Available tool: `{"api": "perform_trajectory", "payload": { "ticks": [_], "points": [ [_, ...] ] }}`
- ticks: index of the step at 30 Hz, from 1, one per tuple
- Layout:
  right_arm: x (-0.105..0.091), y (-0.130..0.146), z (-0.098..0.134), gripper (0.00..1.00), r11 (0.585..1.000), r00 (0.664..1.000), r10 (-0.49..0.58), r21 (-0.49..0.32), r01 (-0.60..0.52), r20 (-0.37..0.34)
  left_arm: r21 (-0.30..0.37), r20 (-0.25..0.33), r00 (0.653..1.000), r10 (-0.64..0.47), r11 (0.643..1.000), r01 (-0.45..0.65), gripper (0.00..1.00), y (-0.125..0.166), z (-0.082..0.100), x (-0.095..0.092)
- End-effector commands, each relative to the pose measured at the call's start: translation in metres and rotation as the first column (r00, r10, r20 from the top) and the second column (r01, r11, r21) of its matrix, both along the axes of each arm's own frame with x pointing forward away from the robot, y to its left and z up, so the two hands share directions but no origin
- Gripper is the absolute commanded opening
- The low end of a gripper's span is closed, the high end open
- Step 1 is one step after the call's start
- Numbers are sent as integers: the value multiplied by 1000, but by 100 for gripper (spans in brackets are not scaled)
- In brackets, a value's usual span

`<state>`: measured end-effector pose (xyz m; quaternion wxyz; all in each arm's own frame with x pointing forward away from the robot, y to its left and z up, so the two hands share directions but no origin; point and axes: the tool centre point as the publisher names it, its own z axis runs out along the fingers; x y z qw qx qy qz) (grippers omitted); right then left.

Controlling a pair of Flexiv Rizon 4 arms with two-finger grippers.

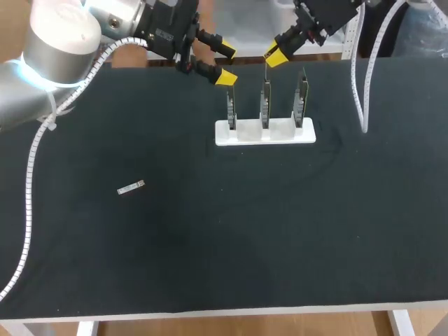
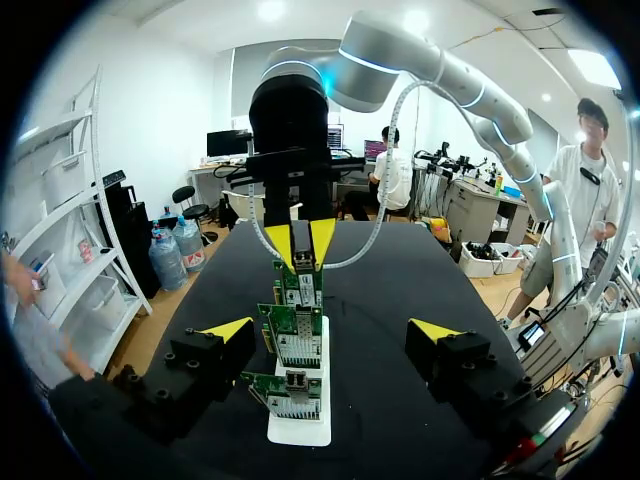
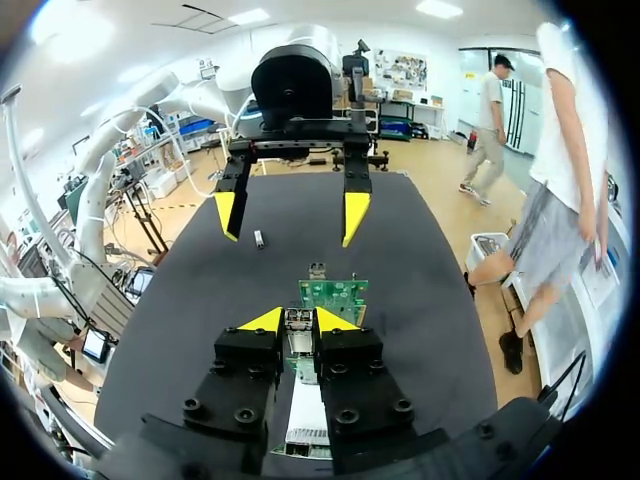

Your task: Pick up the optical module with the left hand, and insert it into the network port with the right hand.

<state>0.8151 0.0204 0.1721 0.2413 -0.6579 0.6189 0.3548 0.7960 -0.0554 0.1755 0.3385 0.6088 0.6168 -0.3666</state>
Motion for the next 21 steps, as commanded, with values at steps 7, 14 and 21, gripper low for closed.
{"api": "perform_trajectory", "payload": {
  "ticks": [7, 14, 21],
  "points": [
    [11, -1, -2, 0, 992, 986, 123, 6, -123, -109, 1, 0, 1000, -2, 1000, 2, 100, 0, 0, 1],
    [13, 1, -3, 0, 992, 985, 129, 9, -129, -111, 1, 0, 1000, -2, 1000, 2, 100, 0, 0, 1],
    [15, 1, -3, 0, 993, 987, 114, 3, -114, -110, 1, 0, 1000, -2, 1000, 2, 100, 0, 0, 1]
  ]
}}
